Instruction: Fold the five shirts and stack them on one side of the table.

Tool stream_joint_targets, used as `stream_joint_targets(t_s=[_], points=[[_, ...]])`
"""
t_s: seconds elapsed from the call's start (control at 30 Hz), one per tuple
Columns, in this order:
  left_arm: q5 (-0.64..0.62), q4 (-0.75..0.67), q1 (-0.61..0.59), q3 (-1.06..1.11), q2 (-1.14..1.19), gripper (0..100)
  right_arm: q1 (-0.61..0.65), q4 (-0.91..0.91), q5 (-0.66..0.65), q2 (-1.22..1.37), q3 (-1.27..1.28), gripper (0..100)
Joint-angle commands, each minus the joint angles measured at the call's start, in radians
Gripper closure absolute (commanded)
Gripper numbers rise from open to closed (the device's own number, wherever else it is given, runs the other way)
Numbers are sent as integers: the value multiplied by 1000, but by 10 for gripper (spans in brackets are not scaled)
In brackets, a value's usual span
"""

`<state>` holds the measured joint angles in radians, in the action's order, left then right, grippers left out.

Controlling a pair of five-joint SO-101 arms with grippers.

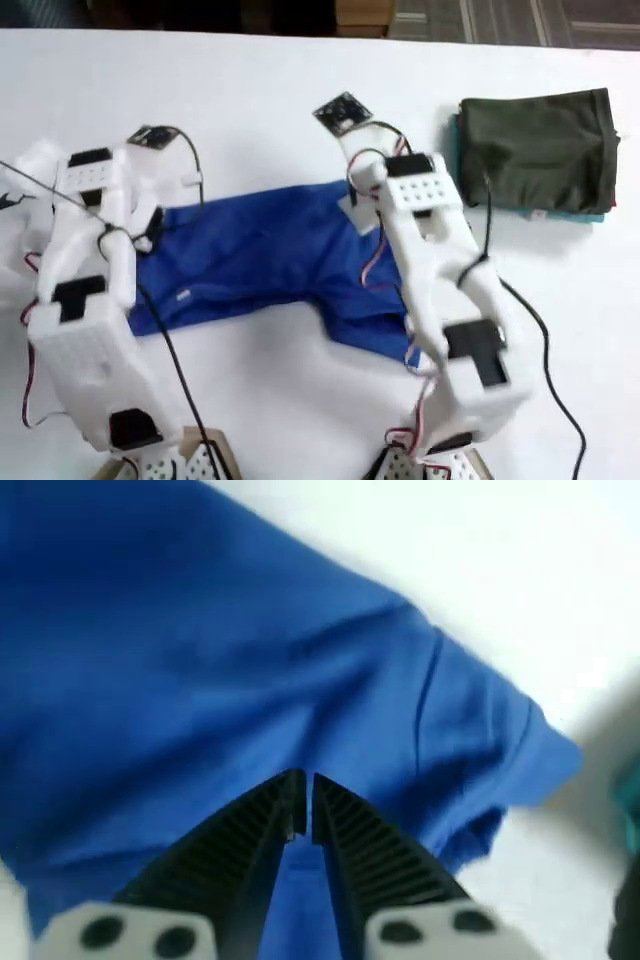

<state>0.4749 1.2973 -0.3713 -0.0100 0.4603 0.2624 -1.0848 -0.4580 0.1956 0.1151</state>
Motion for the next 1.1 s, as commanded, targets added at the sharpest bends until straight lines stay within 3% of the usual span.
stream_joint_targets(t_s=[0.0, 0.37, 0.6, 0.83, 1.07], points=[[-8, 31, -21, -189, 92, 975, -18, 8, 6, 142, -147, 981], [-5, 307, -25, -845, 505, 975, -153, -4, 5, 470, -437, 981], [-8, 493, -23, -1251, 686, 975, -147, -159, -2, 492, -578, 981], [-6, 494, -41, -1196, 583, 975, -93, -277, 2, 364, -634, 980], [-3, 494, -37, -901, 236, 975, -47, -418, 6, 176, -632, 980]])
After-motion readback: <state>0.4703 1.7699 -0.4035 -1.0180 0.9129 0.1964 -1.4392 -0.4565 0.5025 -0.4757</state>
